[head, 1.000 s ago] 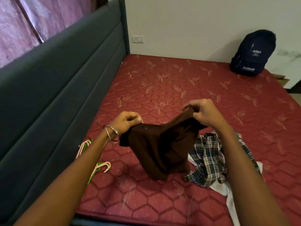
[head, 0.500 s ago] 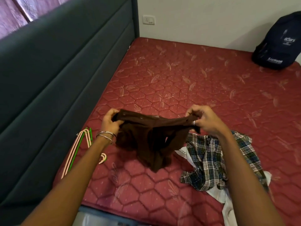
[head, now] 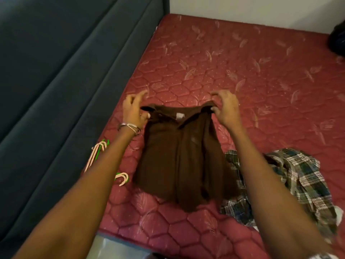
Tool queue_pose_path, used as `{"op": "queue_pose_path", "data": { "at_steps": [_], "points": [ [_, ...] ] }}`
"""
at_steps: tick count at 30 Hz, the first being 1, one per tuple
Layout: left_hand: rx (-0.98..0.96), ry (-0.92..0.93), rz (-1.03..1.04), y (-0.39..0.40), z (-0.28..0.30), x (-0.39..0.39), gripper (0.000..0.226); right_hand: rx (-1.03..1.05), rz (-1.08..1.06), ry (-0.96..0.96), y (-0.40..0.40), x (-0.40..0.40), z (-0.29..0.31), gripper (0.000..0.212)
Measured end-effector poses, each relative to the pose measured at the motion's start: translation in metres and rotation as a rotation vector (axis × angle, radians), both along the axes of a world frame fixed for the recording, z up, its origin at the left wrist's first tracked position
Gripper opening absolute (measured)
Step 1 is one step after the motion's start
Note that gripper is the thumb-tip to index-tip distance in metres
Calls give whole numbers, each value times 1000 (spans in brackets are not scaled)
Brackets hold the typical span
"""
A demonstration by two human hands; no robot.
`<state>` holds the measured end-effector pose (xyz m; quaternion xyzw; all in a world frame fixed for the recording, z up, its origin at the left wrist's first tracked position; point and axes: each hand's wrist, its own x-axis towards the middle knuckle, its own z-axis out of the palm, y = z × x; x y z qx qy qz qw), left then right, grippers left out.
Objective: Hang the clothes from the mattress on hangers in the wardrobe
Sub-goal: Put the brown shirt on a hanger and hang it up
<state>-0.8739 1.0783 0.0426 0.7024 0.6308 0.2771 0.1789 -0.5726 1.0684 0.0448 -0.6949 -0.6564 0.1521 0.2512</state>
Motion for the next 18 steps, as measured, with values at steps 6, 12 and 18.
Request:
{"op": "queue_pose_path", "data": {
  "at_steps": [6,12,18],
  "points": [
    [-793,88,271,-56,-175,-2,46,-348,-150,4,-88,-51,-189,30],
    [-1335,-56,286,-155,-299,-20,75,-1151,-224,-79,-199,-83,-308,99],
    [-1048,-429,584,-159,-319,9,11,-769,-247,62,-201,-89,-312,34]
  ]
}}
